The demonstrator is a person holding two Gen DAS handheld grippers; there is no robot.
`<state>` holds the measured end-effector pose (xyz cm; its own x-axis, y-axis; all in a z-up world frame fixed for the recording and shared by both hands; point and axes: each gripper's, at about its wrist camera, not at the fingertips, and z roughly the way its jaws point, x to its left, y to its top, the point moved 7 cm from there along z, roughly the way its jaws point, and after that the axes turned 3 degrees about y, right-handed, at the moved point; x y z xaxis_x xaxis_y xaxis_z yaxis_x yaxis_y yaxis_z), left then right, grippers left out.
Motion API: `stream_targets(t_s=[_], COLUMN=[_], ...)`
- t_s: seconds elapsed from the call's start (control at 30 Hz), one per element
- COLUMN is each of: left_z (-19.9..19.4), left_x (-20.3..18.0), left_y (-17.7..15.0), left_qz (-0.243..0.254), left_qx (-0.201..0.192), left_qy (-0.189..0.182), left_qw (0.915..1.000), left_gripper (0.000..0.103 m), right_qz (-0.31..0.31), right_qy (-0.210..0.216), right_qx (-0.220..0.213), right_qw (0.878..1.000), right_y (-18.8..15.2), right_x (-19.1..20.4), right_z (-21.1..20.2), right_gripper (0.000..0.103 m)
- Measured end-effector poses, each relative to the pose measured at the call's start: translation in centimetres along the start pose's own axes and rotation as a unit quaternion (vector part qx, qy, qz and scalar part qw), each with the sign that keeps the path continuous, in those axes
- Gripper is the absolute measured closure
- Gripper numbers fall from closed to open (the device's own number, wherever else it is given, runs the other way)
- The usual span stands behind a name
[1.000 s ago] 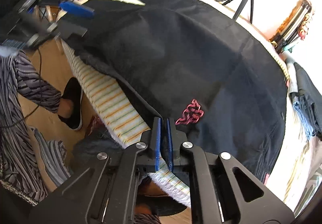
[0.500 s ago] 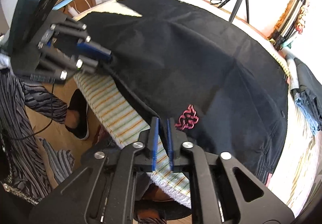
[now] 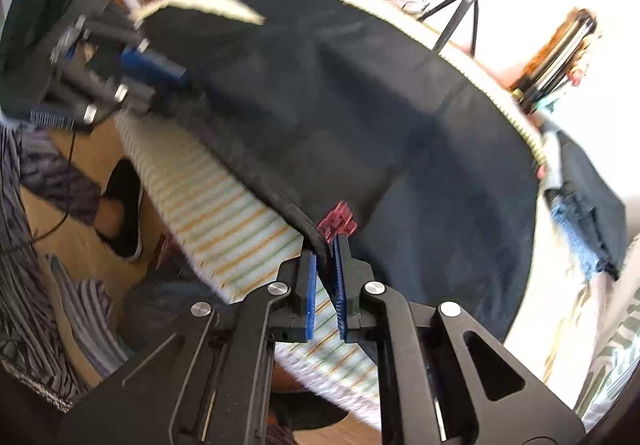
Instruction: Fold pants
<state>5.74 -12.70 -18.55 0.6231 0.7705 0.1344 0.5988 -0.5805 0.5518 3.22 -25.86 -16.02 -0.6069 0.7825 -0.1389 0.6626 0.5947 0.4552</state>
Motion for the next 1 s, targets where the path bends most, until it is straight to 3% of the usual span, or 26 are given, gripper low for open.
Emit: stream_targets(t_s=[0.1,0.23,0.37,0.57,0.63,0.67,0.9,1.0], left_z=[-0.7,-2.0,-3.1,-1.5,-1.3,-1.3,-3.1,-4.0], left_x=[1.7,4.3,4.8,7.4,8.5,9.1,12.7,13.6], left_y=[-1.2,-2.9,-3.8,-5.9,-6.7,-6.9,-5.8,-4.6], left_qz=[-0.015,-0.070,-0.080,-0.083,-0.093,-0.100,-0.140,-0.139], left_qx=[0.000,-0.002,-0.014,0.028,0.032,0.032,-0.009,-0.028], left_qy=[0.032,0.041,0.059,0.119,0.124,0.120,0.132,0.141], left_qw=[0.9994,0.9967,0.9950,0.9890,0.9875,0.9872,0.9812,0.9799], left_gripper=[0.070,0.070,0.062,0.062,0.074,0.096,0.100,0.100], right_qz=[0.004,0.001,-0.003,0.002,0.007,0.008,0.012,0.008], right_qy=[-0.008,-0.025,-0.037,-0.029,-0.022,-0.019,0.002,0.003], right_qx=[-0.022,-0.041,-0.053,-0.063,-0.059,-0.057,-0.028,-0.004], right_qw=[1.000,0.999,0.998,0.998,0.998,0.998,1.000,1.000], right_y=[2.0,4.5,6.6,7.6,7.0,6.4,2.5,0.5], right_x=[-1.3,-2.9,-3.6,-4.2,-4.0,-3.9,-2.2,-1.5], right_z=[-1.5,-2.8,-3.6,-4.3,-4.2,-4.1,-2.3,-0.8], right_gripper=[0.096,0.096,0.096,0.096,0.096,0.096,0.096,0.089])
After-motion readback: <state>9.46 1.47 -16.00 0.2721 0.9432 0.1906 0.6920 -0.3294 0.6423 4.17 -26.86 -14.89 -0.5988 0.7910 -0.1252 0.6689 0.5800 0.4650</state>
